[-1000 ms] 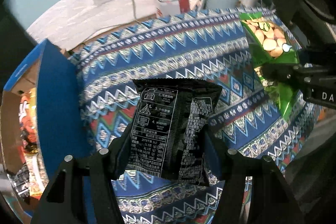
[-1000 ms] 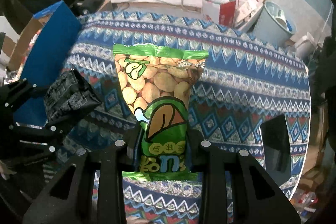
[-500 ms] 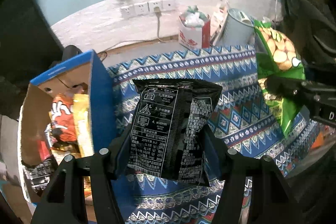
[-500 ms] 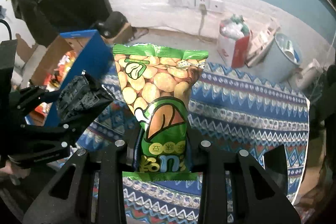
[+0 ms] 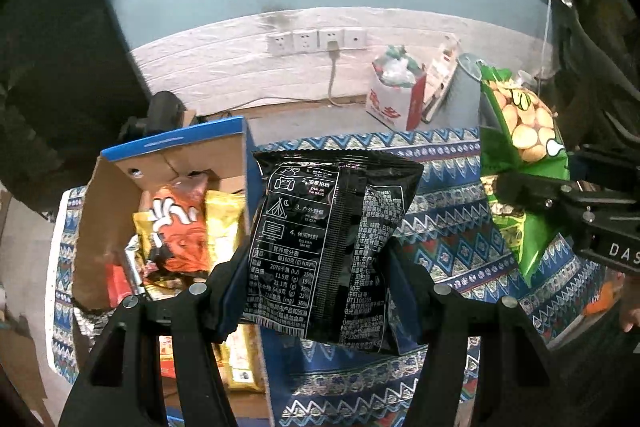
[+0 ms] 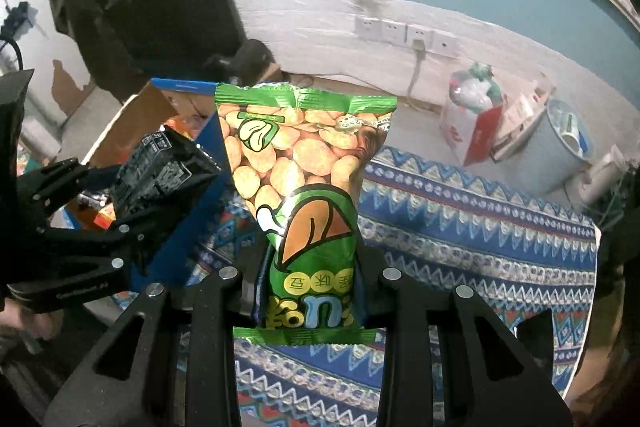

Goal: Organize snacks
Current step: 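Lift both bags and carry them over the cardboard box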

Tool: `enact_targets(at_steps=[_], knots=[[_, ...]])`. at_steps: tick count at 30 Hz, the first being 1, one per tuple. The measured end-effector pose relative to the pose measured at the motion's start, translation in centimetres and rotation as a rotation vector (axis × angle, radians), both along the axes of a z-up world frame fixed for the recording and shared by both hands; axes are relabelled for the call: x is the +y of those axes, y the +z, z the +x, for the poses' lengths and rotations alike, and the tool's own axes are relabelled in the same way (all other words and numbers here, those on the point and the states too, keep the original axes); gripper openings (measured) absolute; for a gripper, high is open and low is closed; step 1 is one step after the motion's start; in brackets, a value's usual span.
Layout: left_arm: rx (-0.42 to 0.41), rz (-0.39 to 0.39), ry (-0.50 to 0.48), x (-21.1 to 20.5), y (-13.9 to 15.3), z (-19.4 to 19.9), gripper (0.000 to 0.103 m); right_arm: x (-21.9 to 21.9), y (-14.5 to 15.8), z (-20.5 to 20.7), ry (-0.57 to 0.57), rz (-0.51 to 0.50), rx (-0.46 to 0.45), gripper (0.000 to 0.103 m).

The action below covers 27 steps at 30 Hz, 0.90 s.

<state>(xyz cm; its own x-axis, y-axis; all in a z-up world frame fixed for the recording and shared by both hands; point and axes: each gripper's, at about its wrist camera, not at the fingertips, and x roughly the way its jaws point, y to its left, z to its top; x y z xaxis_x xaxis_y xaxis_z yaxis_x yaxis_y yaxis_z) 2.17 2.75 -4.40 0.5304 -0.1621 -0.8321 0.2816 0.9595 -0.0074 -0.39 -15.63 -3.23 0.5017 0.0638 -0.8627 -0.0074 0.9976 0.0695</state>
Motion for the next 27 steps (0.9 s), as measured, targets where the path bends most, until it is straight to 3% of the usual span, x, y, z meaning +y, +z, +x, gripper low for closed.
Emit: enact_targets(at_steps=[27], knots=[[-0.024,-0.054,0.249,12.2,1.2,0.9,0.064,9.3,-0.7,7.0,0.149,0.033,-0.009,0.031]])
